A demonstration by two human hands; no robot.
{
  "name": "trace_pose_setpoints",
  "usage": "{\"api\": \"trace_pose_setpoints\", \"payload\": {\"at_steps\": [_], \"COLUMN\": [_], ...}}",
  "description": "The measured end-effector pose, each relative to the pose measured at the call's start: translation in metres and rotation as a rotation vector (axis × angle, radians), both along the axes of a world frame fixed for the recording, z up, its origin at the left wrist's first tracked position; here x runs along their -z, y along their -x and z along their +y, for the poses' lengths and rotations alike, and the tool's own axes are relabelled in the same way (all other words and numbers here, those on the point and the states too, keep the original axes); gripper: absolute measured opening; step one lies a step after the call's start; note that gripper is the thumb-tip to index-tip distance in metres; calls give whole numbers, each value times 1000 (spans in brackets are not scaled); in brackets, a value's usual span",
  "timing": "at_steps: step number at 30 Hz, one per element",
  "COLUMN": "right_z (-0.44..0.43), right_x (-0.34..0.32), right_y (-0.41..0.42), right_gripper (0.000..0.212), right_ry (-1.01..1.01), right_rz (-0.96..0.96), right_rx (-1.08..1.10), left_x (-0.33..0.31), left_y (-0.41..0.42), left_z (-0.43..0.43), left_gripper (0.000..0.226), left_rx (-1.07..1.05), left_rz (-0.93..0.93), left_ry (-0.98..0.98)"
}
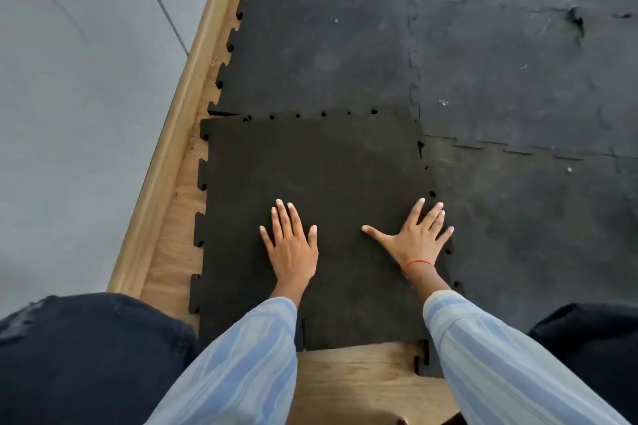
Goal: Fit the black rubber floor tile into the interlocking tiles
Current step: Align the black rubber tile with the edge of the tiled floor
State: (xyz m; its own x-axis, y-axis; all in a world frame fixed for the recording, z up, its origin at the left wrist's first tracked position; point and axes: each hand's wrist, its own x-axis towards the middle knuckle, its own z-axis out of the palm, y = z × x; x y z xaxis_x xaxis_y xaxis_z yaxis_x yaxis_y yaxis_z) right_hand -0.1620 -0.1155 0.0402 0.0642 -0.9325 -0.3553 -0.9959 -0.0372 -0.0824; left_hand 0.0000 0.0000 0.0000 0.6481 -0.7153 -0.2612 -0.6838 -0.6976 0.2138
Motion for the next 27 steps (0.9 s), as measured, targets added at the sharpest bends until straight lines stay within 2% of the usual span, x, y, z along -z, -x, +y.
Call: {"api": "trace_pose_setpoints", "payload": {"at_steps": [4,11,15,19,23,27], "right_z": [-3,-18,-19,-18,-19,-13], "right_x": [2,6,7,8,9,7], "right_y": [7,13,15,16,14,13], "right_gripper": [141,142,131,118,108,106], "right_ry": [97,126,188,190,183,154], "right_rz": [-26,-91,-65,-61,-127,-200], "right_rx": [59,193,191,190,235,289], "left_x": [5,4,0,-2,-7,-8], "left_y": [-30,-70,-90,-100,-113,-121], "left_z": [4,1,-3,-5,-9,-13], "left_gripper": [73,86,110,125,132,132], "left_rx": [-105,-278,-474,-522,-554,-588], "left_rz": [-19,4,65,76,123,139], "left_ry": [-57,-107,-136,-128,-77,-9]}}
